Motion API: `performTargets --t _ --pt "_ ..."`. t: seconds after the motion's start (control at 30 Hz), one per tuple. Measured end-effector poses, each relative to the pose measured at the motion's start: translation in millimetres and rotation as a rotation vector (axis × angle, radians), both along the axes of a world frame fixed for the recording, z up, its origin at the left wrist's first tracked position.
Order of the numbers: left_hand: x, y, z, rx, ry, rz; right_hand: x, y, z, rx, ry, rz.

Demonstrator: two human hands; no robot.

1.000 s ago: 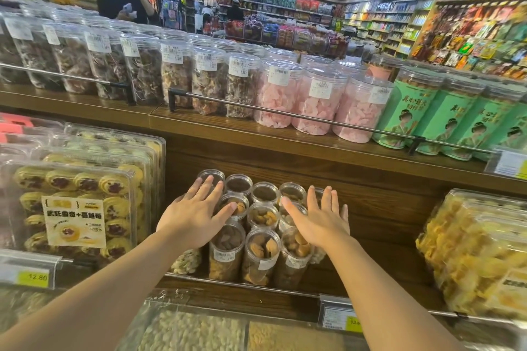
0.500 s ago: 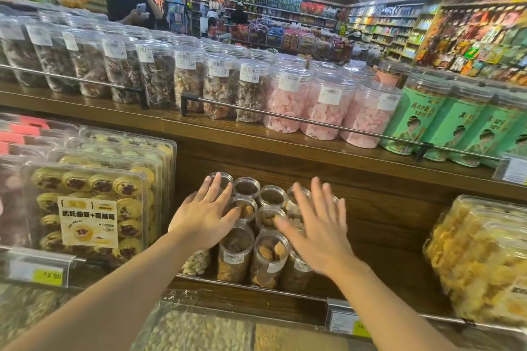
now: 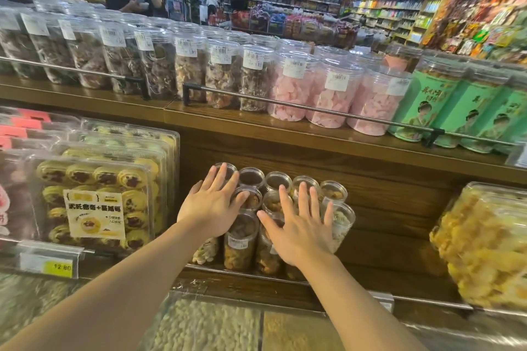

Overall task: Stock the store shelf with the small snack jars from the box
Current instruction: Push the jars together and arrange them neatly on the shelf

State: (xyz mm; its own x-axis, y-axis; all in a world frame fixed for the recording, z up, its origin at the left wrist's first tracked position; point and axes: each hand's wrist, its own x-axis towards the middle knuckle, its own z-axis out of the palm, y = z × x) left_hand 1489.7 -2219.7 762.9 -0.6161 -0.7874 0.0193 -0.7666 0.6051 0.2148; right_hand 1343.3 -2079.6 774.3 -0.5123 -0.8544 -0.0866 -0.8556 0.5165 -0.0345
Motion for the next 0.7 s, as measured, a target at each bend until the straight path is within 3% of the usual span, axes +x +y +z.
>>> performTargets --t 0.2,0.37,0.53,0.7 --pt "0.5 0.5 4.1 0.043 -0.002 -0.009 -0.9 -1.3 4.8 0.02 -0.077 -0.019" --pt "3.1 2.4 6.5 0.021 -0.029 -0.022 -18.3 6.3 24.5 -0.207 -0.408 -0.014" --pt "2.3 1.4 5.3 0.033 -0.033 -0.017 -39.3 44.1 22.7 -0.124 -0.343 0.055" --pt "2.2 3.9 7.8 0.031 -0.019 -0.008 -32.2 55.3 14.4 -0.174 -0.355 0.356"
